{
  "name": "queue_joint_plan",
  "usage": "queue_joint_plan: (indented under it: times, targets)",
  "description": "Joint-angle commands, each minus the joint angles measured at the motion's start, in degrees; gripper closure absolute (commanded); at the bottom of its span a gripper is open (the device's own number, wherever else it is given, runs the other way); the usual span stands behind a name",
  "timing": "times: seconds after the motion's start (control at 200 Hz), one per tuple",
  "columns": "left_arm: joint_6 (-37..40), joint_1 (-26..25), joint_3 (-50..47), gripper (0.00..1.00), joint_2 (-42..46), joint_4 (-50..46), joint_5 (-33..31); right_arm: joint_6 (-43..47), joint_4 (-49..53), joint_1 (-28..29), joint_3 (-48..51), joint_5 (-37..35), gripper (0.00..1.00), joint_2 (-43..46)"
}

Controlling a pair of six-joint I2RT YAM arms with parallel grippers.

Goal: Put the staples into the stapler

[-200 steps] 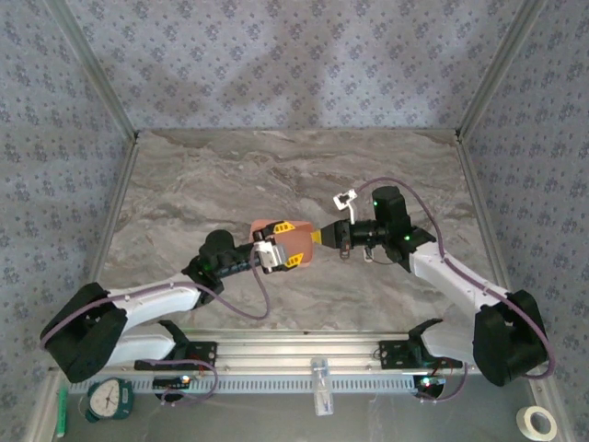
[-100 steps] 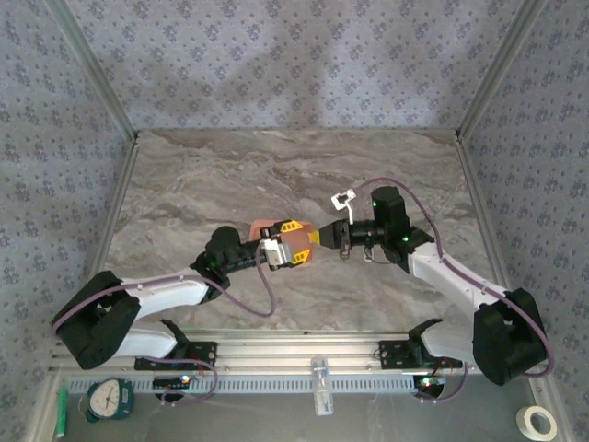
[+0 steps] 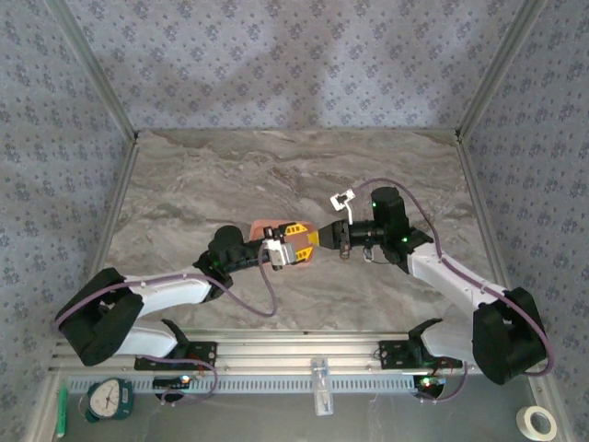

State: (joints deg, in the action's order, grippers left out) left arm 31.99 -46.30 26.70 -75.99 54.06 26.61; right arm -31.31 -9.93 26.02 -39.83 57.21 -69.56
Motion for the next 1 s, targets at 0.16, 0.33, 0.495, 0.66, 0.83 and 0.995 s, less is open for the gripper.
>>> queue_joint_plan:
  times: [0.16, 0.33, 0.495, 0.66, 0.83, 0.995]
  targets:
    - [1.93, -0.55, 2.17, 0.58, 0.67, -0.30, 1.50, -2.08, -2.77, 0.52, 0.87, 2.51, 0.88, -0.31]
    - [2.98, -0.74, 2.34, 0.62, 1.32, -1.67, 1.51, -2.44, -3.17, 0.84, 0.90, 2.73, 0.88, -0.40]
    - [3.40, -0.97, 2.39, 0.64, 1.55, -2.08, 1.51, -2.79, -3.65, 0.97, 0.83, 3.12, 0.88, -0.57]
    - [4.47, -1.12, 2.79, 0.69, 2.01, -3.59, 1.56, -2.79, -3.43, 1.01, 0.90, 3.17, 0.88, -0.83]
    - [5.10, -1.22, 3.01, 0.71, 2.55, -4.40, 1.51, -2.64, -3.34, 1.06, 0.90, 3.35, 0.88, -1.51]
    - [5.45, -1.20, 3.16, 0.75, 2.79, -5.35, 1.42, -2.77, -3.50, 1.13, 0.85, 3.52, 0.88, -1.90]
